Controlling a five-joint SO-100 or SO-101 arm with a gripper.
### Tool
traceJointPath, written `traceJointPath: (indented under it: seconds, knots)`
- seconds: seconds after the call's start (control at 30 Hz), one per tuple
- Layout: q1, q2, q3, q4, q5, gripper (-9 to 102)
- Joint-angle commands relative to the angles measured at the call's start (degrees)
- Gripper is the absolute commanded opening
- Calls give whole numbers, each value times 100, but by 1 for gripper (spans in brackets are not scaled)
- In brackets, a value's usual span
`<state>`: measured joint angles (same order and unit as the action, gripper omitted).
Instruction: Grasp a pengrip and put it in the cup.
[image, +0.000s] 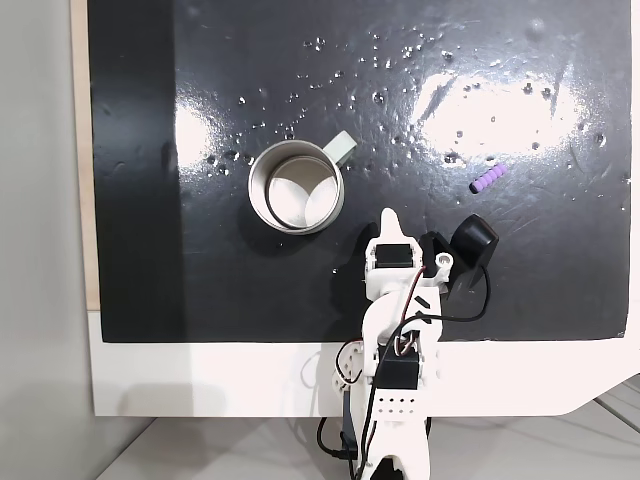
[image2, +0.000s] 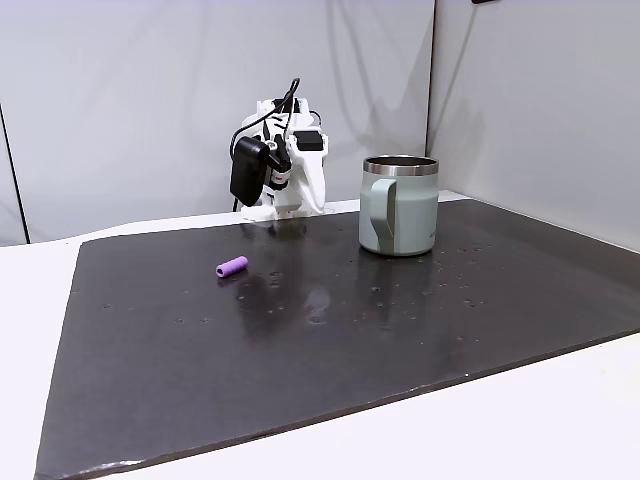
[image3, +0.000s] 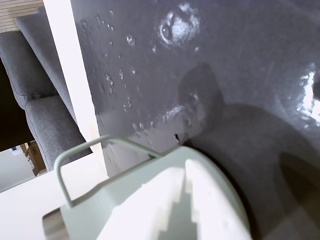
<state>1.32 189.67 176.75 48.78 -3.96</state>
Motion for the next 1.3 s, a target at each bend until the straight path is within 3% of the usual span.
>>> traceJointPath:
  seconds: [0.0, 0.53, 0.63, 0.9, 1.03, 1.27]
  knots:
    - [79, 44, -26, -158, 105, 0]
    - [79, 44, -26, -158, 70, 0]
    - [149, 44, -211, -132, -422, 0]
    - [554, -158, -1811, 1318, -1679, 0]
    - [756, -940, -2672, 1608, -2048, 1]
    - [1477, -3788, -4781, 1758, -2628, 1]
